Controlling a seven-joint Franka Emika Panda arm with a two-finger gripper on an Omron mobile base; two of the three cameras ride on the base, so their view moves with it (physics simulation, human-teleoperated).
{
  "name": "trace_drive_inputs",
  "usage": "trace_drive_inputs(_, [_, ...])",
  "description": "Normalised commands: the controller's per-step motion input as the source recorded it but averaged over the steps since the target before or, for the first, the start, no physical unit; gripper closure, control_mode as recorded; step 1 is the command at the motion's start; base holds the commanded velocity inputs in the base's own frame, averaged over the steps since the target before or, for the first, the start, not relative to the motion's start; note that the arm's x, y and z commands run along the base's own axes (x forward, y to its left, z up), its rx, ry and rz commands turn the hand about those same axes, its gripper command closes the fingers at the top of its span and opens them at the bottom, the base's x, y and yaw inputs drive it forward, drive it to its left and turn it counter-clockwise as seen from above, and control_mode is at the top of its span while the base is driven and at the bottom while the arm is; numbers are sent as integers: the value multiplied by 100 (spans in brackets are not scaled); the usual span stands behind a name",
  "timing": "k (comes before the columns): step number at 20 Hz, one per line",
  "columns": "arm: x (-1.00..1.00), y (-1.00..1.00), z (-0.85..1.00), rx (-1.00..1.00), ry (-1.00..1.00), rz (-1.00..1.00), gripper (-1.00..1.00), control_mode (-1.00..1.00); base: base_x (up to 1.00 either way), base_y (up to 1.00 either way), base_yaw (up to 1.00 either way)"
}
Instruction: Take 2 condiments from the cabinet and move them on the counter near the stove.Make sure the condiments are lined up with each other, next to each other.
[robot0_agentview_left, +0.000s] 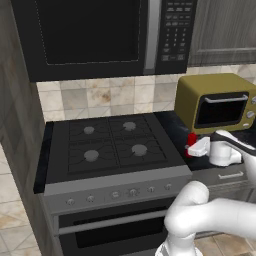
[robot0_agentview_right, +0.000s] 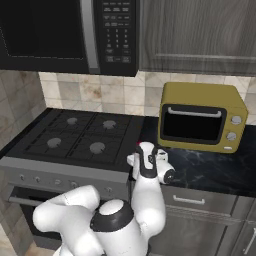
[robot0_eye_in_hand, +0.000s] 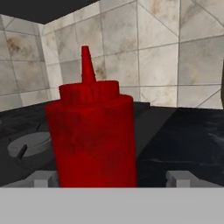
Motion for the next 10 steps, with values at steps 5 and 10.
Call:
trace_drive_inputs(5, [-15,-12,8,0,0,0,-100,-100,0,0,0])
trace_drive_inputs(10, [-34,-20,36,0,0,0,-100,-100,0,0,0])
